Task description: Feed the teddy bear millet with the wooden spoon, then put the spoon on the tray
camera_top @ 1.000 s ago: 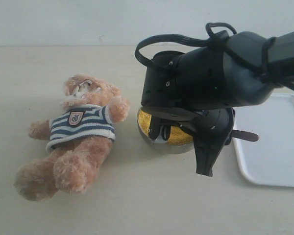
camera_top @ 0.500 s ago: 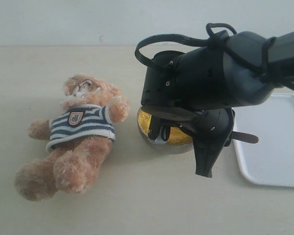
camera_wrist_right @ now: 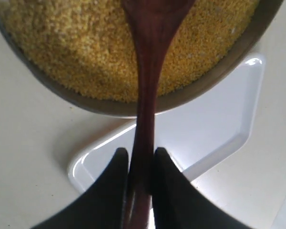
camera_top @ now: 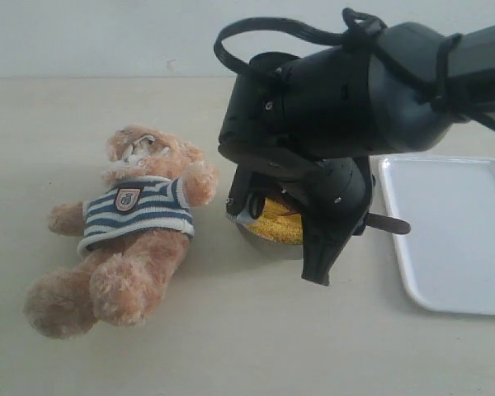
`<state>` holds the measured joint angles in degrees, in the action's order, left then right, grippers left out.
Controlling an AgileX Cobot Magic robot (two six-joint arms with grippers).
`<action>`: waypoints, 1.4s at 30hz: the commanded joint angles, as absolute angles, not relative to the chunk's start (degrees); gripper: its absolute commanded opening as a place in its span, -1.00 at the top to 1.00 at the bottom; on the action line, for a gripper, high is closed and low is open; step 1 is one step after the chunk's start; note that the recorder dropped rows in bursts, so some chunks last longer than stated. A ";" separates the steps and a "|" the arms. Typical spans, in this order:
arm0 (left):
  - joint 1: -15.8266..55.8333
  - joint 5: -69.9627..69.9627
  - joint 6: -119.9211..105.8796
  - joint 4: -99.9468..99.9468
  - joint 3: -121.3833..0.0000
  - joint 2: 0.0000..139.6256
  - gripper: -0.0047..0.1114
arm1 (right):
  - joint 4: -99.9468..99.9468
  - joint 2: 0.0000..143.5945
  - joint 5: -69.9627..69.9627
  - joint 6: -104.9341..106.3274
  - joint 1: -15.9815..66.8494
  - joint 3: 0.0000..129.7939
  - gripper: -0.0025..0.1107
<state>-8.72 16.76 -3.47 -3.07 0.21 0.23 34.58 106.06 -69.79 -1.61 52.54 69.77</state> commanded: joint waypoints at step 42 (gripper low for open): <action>-8.58 16.46 -3.24 -2.98 0.00 0.00 0.85 | 15.17 96.98 -69.96 7.55 39.12 76.15 0.96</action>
<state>-8.72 16.76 -3.47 -3.07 0.21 0.23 16.03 99.40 -69.67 6.43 39.81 75.91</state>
